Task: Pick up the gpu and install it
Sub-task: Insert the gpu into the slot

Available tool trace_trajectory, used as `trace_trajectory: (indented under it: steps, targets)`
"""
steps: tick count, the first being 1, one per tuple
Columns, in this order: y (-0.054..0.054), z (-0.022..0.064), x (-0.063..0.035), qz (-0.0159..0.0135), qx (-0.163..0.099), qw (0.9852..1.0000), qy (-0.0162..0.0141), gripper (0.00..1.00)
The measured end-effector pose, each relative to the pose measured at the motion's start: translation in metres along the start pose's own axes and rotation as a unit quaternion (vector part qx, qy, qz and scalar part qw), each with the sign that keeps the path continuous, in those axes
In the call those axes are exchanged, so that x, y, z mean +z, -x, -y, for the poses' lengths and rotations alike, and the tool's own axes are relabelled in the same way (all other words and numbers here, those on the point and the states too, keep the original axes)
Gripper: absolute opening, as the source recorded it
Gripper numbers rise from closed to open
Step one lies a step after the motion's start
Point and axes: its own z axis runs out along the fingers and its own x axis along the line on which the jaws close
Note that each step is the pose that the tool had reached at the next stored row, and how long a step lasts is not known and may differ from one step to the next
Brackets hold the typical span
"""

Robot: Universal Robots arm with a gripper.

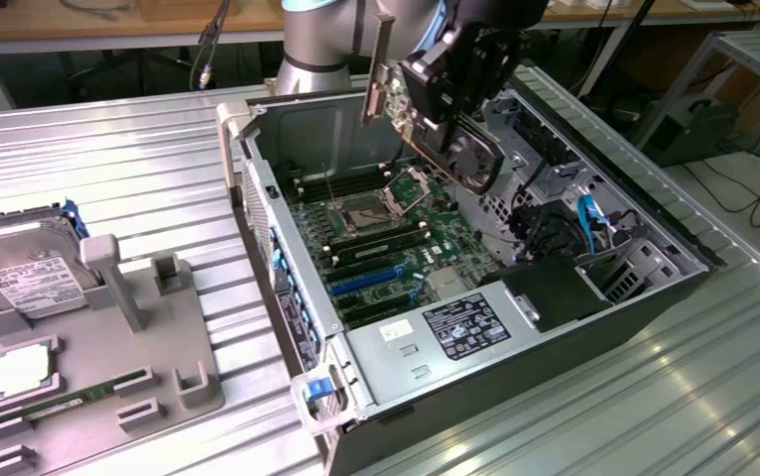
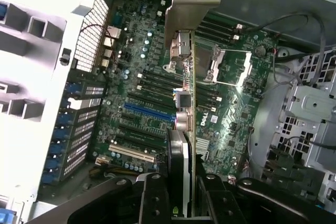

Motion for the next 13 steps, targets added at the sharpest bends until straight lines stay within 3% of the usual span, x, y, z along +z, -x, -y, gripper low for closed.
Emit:
trace_trajectory:
  steps: [7, 13]
  targets:
    - [-0.0001, 0.0001, 0.0, -0.0008, -0.031, 0.9995, 0.0007, 0.28]
    - [-0.0002, 0.0005, 0.0, -0.0018, -0.064, 0.9979, 0.0014, 0.28]
